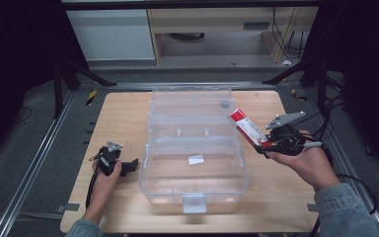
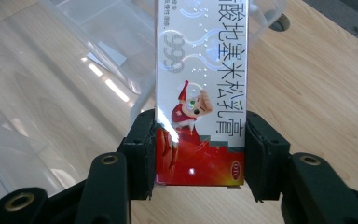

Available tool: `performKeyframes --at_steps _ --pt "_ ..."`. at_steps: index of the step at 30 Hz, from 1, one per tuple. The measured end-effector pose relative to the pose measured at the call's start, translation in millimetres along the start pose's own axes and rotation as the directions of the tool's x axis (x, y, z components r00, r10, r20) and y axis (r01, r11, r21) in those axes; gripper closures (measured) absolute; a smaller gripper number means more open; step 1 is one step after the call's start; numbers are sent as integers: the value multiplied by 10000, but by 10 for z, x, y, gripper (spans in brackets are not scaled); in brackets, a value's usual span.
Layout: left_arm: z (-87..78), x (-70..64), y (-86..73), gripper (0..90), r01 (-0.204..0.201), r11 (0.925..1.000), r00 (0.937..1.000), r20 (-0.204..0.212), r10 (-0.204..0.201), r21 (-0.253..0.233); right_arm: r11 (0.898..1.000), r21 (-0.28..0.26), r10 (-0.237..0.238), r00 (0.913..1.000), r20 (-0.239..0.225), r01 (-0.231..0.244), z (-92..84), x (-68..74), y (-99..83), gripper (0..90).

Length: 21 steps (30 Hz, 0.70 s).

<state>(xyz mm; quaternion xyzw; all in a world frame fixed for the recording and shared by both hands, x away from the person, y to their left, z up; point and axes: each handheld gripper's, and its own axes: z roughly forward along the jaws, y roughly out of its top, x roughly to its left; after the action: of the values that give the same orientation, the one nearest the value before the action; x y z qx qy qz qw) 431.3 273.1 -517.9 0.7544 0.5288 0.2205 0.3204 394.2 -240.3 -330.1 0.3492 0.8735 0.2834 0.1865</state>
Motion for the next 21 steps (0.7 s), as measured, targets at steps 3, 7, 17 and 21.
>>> performKeyframes --at_steps 3,7,17,21 --pt "0 -1 0 0 16 10000 10000 -2 -16 -2 9997 -17 -261 9996 -111 260 12 56 78 516" --pt "0 -5 -3 0 49 10000 10000 -11 -49 -33 9978 45 -667 9973 -295 668 38 146 184 515" --pt "-2 -3 -3 0 31 10000 10000 -12 -31 -3 9891 86 -1455 9858 -836 1467 190 416 417 515" --pt "-2 -3 -3 0 32 10000 10000 -15 -32 -5 9842 103 -1747 9791 -1039 1767 235 518 507 515"
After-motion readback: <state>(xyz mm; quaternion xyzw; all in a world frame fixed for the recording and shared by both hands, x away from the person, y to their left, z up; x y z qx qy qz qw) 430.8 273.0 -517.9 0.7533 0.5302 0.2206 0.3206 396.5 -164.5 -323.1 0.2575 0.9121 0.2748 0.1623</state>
